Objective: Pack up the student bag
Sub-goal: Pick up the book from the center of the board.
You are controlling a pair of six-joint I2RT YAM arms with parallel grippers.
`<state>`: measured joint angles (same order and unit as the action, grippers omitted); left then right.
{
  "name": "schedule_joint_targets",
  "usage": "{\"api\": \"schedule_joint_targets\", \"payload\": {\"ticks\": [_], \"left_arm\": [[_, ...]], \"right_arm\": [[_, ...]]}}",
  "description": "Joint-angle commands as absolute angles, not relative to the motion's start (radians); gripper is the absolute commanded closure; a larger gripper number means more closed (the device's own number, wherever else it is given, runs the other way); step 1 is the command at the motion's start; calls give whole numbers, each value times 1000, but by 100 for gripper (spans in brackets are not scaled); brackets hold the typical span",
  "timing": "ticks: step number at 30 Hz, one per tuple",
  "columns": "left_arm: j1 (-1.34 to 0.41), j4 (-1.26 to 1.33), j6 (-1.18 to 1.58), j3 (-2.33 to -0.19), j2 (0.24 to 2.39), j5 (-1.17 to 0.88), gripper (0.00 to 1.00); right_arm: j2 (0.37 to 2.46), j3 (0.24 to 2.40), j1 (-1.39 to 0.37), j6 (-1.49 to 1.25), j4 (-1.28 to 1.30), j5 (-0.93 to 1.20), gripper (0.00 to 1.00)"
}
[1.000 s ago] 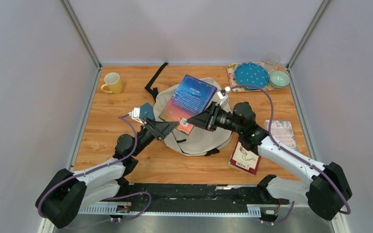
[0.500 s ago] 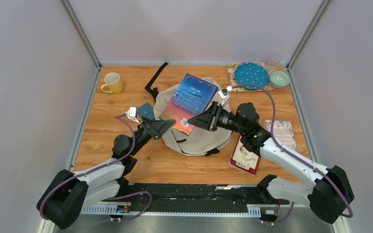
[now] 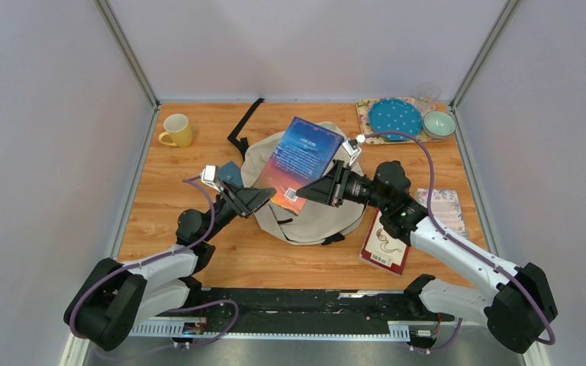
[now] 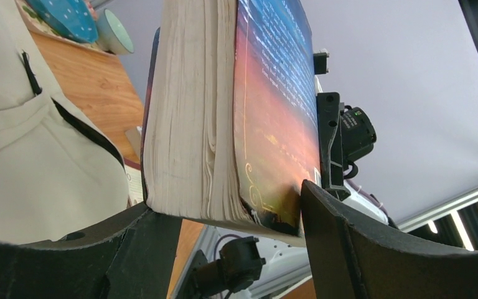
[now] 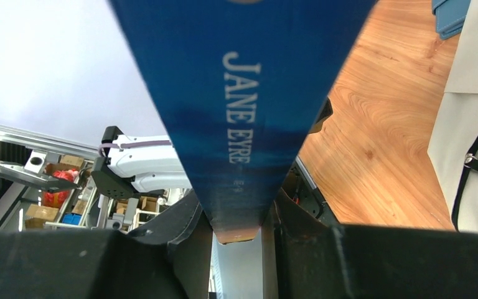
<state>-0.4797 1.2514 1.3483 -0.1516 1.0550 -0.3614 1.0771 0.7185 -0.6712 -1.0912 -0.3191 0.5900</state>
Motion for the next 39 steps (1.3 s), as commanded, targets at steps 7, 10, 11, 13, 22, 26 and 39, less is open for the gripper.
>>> {"api": "schedule_joint_targets", "payload": {"ticks": [7, 10, 11, 13, 22, 26, 39], "left_arm": [[-425, 1497, 1463, -248, 1199, -443, 24], [-423, 1497, 1471, -271, 1219, -471, 23], [-423, 1497, 1473, -282, 1230, -506, 23], [-425, 1502, 1480, -319, 1244, -546, 23], [-423, 1580, 1559, -410, 1336, -755, 25], [-425, 1598, 1578, -413, 1347, -799, 25], [-423, 1661, 1615, -460, 1319, -891, 26]], "right_arm": [[965, 798, -703, -994, -339, 894, 100], [965, 796, -701, -983, -330, 903, 100], [968, 798, -701, -979, -324, 908, 100], [977, 796, -700, -960, -305, 910, 100], [1012, 795, -644, -951, -362, 1002, 100], [1017, 796, -620, -966, -409, 1042, 100], [1003, 792, -517, -1005, -463, 1101, 100]]}}
